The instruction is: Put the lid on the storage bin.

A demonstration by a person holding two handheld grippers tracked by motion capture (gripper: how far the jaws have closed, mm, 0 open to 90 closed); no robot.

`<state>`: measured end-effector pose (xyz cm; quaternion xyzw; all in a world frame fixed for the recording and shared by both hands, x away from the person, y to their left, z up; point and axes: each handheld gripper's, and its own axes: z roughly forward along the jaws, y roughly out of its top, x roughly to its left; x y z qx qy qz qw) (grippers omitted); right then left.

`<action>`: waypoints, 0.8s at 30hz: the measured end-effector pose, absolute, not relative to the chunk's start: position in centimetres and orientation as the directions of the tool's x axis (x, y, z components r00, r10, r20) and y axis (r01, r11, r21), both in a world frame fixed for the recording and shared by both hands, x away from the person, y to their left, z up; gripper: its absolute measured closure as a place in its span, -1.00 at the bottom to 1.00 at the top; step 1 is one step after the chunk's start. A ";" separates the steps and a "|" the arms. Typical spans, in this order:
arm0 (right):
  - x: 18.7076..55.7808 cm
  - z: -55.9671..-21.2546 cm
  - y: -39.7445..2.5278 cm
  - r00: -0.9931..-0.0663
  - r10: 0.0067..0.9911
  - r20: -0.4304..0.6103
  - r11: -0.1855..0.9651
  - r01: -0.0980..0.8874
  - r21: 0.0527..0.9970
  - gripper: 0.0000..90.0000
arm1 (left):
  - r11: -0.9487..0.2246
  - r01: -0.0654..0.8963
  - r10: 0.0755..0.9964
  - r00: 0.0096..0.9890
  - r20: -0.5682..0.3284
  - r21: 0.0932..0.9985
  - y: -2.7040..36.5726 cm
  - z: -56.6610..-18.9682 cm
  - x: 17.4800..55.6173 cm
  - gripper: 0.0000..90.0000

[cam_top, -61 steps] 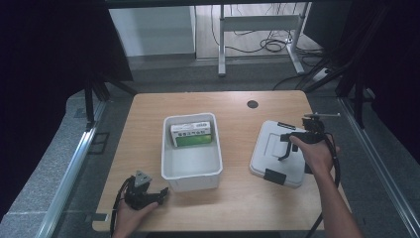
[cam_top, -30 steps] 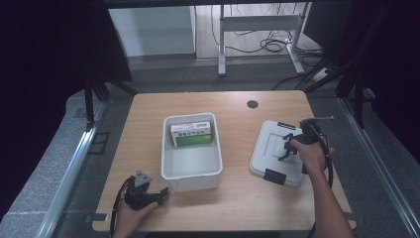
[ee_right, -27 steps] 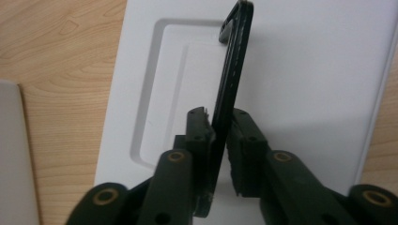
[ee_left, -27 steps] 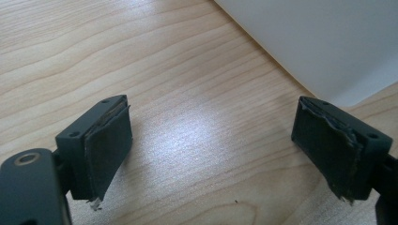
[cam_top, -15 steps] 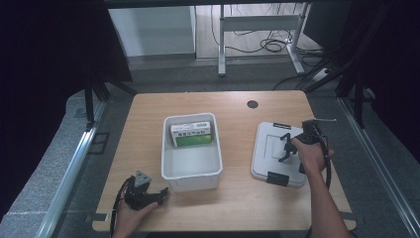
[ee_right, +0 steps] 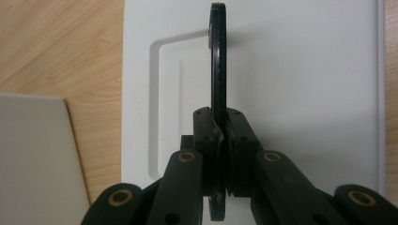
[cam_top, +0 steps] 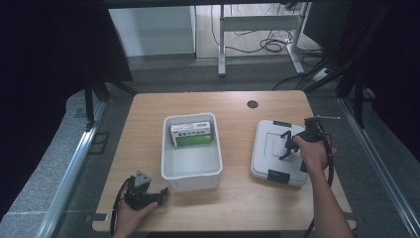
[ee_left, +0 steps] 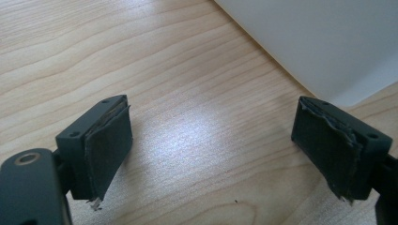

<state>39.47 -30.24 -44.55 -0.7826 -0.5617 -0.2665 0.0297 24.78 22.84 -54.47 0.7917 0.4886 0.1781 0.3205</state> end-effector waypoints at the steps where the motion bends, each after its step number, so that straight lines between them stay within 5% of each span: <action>1: 39.5 -44.5 -30.2 0.227 0.863 0.451 -0.367 0.895 0.253 0.89 | -0.317 0.660 0.888 0.459 -0.031 0.682 22.8 -54.5 24.8 -0.72; 24: 38.4 -41.0 -29.5 0.130 0.868 0.478 -0.308 0.898 0.315 0.89 | -0.315 0.660 0.889 0.457 -0.032 0.682 22.8 -54.5 24.7 -0.72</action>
